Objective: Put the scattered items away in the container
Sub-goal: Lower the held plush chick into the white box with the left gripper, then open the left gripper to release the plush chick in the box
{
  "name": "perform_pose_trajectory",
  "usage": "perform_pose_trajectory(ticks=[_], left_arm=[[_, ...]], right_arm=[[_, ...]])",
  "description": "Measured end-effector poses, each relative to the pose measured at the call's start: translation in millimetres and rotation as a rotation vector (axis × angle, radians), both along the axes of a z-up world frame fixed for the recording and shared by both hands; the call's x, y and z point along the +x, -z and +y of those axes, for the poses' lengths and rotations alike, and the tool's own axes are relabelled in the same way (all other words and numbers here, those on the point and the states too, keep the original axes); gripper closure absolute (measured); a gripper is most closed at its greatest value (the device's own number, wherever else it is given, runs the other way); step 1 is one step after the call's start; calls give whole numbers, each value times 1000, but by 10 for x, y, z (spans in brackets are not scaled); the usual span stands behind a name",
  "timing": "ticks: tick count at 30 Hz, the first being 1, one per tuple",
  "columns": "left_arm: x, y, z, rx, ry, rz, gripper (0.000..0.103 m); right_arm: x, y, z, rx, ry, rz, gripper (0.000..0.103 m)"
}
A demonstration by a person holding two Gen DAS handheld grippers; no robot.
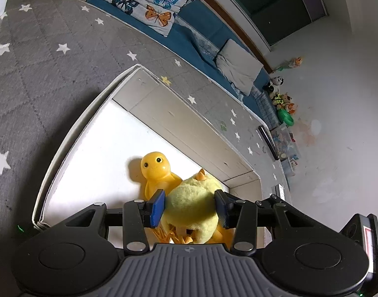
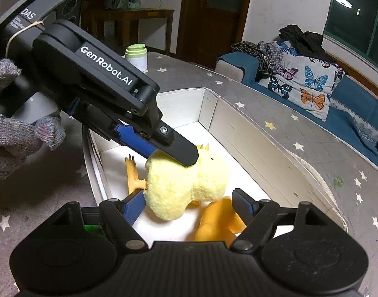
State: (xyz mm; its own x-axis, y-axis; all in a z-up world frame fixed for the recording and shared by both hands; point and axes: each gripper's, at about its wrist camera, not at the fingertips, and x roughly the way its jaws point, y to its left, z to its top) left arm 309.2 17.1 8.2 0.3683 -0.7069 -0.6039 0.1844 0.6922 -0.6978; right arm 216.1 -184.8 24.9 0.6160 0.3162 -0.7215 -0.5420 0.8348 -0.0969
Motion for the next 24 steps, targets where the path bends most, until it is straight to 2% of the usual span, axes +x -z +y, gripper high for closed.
perform_pose_trajectory(ticks=[13,18,24], left_arm=[[-71,-68,-6,26,3,-34,58],[-163,-138,-27,53,17,-70,58],[-387,-291,-58,102,26,-151,58]], right_arm=[[-92,-74,-102,35,17,-12,21],[-125,-104,-130,48,30,-22,21],[-238,-171,-194,75,64,-61,21]])
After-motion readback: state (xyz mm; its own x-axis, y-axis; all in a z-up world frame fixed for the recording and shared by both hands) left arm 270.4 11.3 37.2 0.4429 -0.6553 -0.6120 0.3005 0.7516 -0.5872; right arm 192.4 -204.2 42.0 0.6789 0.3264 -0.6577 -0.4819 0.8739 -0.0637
